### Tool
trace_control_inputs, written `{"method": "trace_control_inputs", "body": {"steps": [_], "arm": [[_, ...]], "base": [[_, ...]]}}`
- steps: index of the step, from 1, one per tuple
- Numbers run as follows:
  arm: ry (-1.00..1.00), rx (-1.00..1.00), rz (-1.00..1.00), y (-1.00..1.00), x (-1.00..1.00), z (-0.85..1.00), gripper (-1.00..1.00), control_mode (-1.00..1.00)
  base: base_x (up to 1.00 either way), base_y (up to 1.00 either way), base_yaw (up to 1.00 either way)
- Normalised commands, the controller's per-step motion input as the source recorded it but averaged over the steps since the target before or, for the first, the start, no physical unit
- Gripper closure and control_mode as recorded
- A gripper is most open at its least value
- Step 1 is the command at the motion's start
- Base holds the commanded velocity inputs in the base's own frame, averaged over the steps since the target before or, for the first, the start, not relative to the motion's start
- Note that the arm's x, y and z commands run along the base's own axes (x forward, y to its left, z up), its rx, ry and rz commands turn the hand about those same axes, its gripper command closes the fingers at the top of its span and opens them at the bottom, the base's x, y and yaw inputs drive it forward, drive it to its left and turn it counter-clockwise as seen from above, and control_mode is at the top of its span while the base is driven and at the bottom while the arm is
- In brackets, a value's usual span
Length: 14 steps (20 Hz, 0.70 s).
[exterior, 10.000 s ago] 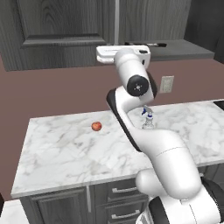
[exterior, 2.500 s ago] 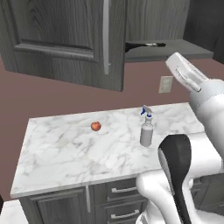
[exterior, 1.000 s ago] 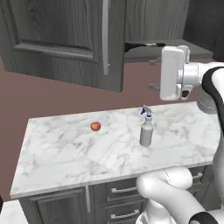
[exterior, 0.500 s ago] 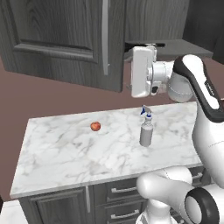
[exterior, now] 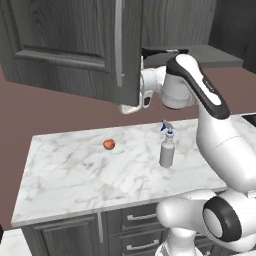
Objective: Pick the pan from the cabinet and place it on the stove. Then turn on the stove burner for the pan.
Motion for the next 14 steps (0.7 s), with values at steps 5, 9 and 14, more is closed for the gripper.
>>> {"method": "trace_control_inputs", "body": {"steps": [5, 9, 14], "arm": [[0.00, -0.02, 0.24, 0.97, -0.71, 0.00, -1.00, -1.00], [0.00, -0.03, 0.23, 0.99, -0.77, 0.00, -1.00, -1.00], [0.00, -0.03, 0.20, 0.99, -0.67, 0.00, -1.00, -1.00]], "base": [[0.00, 0.00, 0.00], [0.00, 0.00, 0.00], [0.00, 0.00, 0.00]]}}
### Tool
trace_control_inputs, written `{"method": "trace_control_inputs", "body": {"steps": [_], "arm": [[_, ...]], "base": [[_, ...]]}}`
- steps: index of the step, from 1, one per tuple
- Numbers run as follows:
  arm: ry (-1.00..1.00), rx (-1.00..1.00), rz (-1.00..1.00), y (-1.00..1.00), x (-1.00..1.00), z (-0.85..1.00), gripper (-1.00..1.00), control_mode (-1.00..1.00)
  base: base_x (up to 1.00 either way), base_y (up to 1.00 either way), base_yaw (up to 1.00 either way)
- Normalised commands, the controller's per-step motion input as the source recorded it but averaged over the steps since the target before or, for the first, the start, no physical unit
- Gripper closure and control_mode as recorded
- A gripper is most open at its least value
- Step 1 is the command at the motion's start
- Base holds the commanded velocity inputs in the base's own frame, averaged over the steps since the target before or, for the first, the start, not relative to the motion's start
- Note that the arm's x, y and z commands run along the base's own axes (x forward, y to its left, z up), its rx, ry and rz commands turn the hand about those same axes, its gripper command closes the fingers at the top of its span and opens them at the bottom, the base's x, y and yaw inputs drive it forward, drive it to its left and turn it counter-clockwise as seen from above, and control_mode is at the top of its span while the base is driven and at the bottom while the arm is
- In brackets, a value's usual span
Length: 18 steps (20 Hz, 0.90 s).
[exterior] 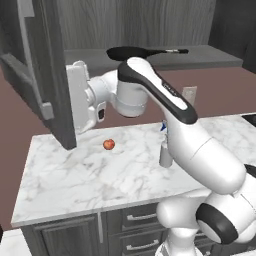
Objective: Pick the pan from the cabinet and place it on the stove. Then turn on the stove burner for the pan.
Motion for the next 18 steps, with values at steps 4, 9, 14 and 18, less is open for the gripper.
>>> {"method": "trace_control_inputs", "body": {"steps": [4, 9, 14, 18], "arm": [[0.00, -0.02, 0.10, 0.92, -0.48, 0.00, -1.00, -1.00], [0.00, -0.02, 0.03, 0.42, -0.20, -0.02, -1.00, -1.00], [-0.08, -0.04, 0.04, -0.07, -0.05, -0.01, -1.00, -1.00], [-0.27, -0.10, 0.02, -0.64, -0.40, 0.01, -1.00, -1.00]], "base": [[0.00, 0.00, 0.00], [0.00, 0.00, 0.00], [0.00, 0.00, 0.00], [0.00, 0.00, 0.00]]}}
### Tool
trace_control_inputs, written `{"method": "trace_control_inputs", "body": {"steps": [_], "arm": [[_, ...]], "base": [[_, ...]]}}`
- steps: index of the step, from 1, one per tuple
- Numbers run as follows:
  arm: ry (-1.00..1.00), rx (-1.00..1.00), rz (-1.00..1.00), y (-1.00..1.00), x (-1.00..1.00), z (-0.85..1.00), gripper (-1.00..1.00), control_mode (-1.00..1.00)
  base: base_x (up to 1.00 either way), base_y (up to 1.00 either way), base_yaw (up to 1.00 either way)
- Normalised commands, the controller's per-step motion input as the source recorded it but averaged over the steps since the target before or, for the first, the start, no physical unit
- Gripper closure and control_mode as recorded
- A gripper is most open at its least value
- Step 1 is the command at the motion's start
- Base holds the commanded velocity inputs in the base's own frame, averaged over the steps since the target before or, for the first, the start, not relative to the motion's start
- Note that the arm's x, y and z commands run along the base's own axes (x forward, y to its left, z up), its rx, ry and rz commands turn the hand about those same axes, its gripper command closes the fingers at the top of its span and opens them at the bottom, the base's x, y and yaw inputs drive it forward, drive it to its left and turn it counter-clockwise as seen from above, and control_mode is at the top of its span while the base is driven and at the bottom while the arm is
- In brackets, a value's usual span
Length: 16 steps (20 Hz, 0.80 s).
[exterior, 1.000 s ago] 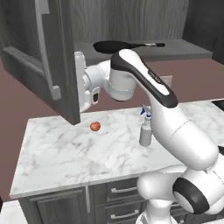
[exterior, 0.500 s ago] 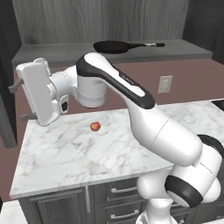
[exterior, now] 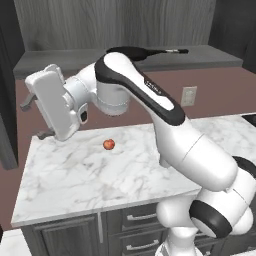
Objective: Pick the pan from the cabinet and place it on the stove. Then turn on the stove burner for the pan.
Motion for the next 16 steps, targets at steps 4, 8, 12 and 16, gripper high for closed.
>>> {"method": "trace_control_inputs", "body": {"steps": [4, 8, 12, 16], "arm": [[-0.28, -0.10, 0.00, -0.86, -0.49, 0.09, -1.00, -1.00], [-0.26, -0.10, 0.00, -0.88, -0.34, 0.15, -1.00, -1.00], [-0.25, -0.07, 0.00, -0.85, -0.24, 0.11, -1.00, -1.00], [-0.23, -0.05, -0.06, -0.84, -0.15, 0.06, -1.00, -1.00]], "base": [[0.00, 0.00, 0.00], [0.00, 0.00, 0.00], [0.00, 0.00, 0.00], [0.00, 0.00, 0.00]]}}
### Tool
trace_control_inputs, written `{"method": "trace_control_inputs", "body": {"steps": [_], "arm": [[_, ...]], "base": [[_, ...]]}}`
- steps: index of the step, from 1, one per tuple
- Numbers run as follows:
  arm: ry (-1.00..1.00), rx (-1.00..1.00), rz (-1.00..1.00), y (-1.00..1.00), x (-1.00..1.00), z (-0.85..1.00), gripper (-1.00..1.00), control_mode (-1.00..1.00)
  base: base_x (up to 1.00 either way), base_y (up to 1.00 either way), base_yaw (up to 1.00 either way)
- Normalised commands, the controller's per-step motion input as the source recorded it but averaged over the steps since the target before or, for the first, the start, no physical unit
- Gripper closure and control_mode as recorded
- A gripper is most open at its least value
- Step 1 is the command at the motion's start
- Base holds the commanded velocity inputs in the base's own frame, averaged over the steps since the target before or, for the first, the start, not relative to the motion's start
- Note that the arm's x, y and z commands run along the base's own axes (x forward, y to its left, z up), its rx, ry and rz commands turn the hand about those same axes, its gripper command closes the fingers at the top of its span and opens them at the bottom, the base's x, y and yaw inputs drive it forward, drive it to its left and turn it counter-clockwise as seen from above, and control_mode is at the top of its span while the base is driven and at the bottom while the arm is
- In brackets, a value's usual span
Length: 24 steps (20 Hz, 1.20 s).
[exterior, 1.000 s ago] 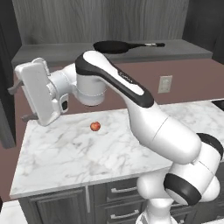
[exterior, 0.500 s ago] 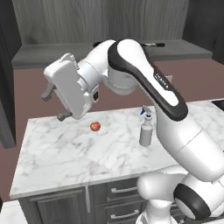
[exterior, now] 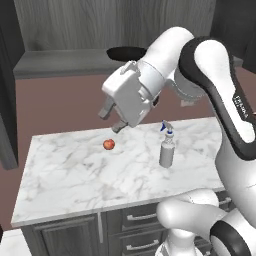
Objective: Pick the pan from the cabinet and place it on the stove. Then turn on the stove burner for the pan.
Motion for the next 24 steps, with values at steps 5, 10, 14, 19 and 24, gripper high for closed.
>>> {"method": "trace_control_inputs", "body": {"steps": [5, 10, 14, 19, 24], "arm": [[-0.23, -0.07, -0.14, -0.78, -0.07, 0.09, -1.00, -1.00], [-0.25, -0.12, -0.19, -0.72, -0.01, 0.06, -1.00, -1.00], [-0.31, -0.17, -0.22, -0.53, 0.00, 0.02, -1.00, -1.00], [-0.31, -0.19, -0.26, -0.45, 0.05, 0.01, -1.00, -1.00], [-0.24, -0.16, -0.36, -0.30, 0.19, 0.03, -1.00, -1.00]], "base": [[0.00, 0.00, 0.00], [0.00, 0.00, 0.00], [0.00, 0.00, 0.00], [0.00, 0.00, 0.00], [0.00, 0.00, 0.00]]}}
